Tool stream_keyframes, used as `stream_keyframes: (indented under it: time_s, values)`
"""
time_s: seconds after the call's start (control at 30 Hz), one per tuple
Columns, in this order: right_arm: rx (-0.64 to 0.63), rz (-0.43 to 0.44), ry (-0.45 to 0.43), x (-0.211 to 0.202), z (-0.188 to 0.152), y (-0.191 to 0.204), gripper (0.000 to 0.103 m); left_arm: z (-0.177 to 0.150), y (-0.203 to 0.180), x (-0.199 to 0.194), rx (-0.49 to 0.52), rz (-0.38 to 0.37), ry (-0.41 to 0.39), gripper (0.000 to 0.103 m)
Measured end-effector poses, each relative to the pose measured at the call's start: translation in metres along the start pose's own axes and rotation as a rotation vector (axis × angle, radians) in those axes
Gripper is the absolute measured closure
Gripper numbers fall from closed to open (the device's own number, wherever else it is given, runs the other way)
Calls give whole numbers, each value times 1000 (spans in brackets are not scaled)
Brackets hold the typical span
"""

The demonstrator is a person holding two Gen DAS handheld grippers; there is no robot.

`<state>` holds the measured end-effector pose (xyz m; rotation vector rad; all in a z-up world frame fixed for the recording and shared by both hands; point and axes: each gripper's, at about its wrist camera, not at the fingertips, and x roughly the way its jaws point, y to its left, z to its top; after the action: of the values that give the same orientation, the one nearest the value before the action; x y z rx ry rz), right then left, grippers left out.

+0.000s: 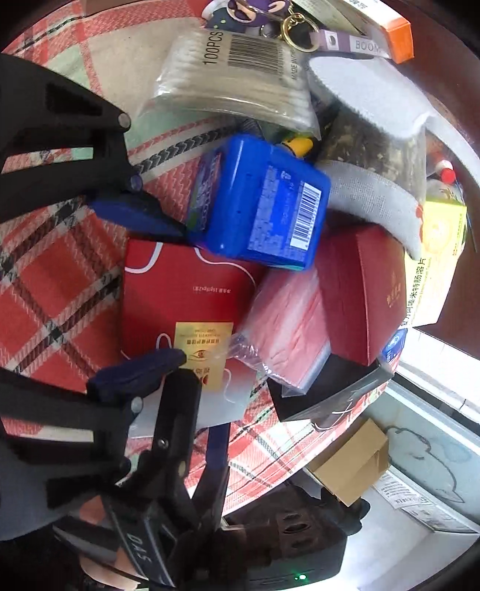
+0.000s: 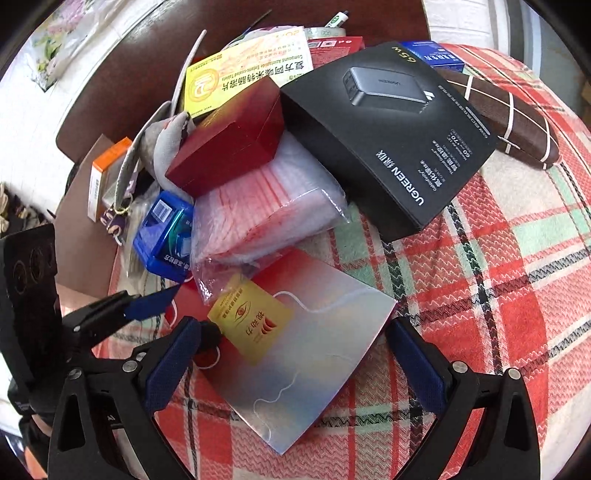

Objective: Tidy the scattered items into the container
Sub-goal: 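Close the left gripper on the red gift box edge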

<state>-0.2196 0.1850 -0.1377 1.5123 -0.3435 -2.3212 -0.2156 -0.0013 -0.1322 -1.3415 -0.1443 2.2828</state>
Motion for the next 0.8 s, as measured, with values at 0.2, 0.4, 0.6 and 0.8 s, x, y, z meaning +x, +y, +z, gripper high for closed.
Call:
stream_keyframes:
  time_s: [0.2,0.4,0.6,0.8]
  values:
    - [36,56,-7,-7,-1,-8,5,-1,1,0,-13,-9,16,42]
    - [28,64,2,-9,-3,-5,9,-4,-11,-3,-1,5,33,41]
    - [2,-4,3,-3,-1,-7,19,-6,-18,4,-2,13,29,40]
    - [-13,-78,-17,-3,-4,-2,27,-9,-20,3,-26,42,14,39]
